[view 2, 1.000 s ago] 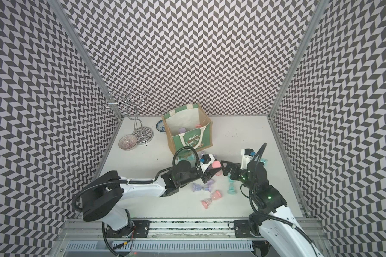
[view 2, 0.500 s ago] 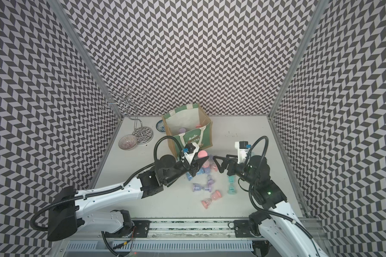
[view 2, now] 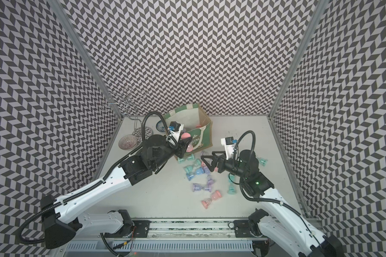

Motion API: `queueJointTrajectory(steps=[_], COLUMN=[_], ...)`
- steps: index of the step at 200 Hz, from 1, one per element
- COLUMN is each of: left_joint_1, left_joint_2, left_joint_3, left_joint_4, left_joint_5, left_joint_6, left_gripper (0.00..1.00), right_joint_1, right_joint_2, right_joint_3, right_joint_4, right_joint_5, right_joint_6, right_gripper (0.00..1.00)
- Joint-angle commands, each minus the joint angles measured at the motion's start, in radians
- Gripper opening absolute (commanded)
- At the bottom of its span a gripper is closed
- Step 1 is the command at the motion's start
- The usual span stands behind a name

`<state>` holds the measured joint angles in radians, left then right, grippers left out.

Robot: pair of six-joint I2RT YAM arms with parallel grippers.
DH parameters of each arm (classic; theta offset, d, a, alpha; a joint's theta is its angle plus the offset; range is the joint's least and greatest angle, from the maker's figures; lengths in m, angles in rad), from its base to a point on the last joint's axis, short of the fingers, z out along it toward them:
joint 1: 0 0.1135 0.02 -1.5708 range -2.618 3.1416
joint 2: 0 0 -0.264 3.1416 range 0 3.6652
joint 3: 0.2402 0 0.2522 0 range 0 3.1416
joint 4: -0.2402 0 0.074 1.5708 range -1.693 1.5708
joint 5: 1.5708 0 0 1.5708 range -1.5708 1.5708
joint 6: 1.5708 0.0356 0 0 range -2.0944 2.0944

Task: Put the hourglass into the canvas bag
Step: Place the hourglass in the canvas bag.

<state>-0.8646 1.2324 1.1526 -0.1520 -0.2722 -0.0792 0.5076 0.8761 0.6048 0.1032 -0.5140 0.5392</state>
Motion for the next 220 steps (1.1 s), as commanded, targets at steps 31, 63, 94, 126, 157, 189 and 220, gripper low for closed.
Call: queueJointTrajectory(steps=[31, 63, 94, 126, 157, 189, 220], left_joint_1=[0.119, 0.167, 0.2, 0.264, 0.319, 0.353, 0.363], left_joint_2=[0.099, 0.195, 0.3, 0.412, 0.506, 0.614, 0.699], left_joint_3=[0.168, 0.284, 0.427, 0.557, 0.613, 0.674, 0.713], left_joint_4=[-0.096, -0.107, -0.135, -0.181, -0.202, -0.261, -0.293], left_joint_5=[0.013, 0.021, 0.018, 0.055, 0.103, 0.121, 0.115], left_joint_6=[0.005, 0.01, 0.029, 0.02, 0.008, 0.002, 0.013], left_gripper=[0.28, 0.28, 0.27, 0.27, 0.27, 0.26, 0.26], right_joint_1=[0.076, 0.083, 0.083, 0.082, 0.082, 0.082, 0.082], right_joint_2=[0.123, 0.173, 0.224, 0.263, 0.29, 0.299, 0.308], right_joint_3=[0.043, 0.055, 0.089, 0.108, 0.105, 0.11, 0.102], right_joint_4=[0.218, 0.279, 0.3, 0.333, 0.355, 0.332, 0.346], right_joint_5=[0.003, 0.064, 0.1, 0.131, 0.136, 0.163, 0.164], right_joint_6=[-0.132, -0.201, -0.261, -0.271, -0.274, -0.283, -0.28], right_gripper=[0.99, 0.99, 0.99, 0.99, 0.99, 0.99, 0.99])
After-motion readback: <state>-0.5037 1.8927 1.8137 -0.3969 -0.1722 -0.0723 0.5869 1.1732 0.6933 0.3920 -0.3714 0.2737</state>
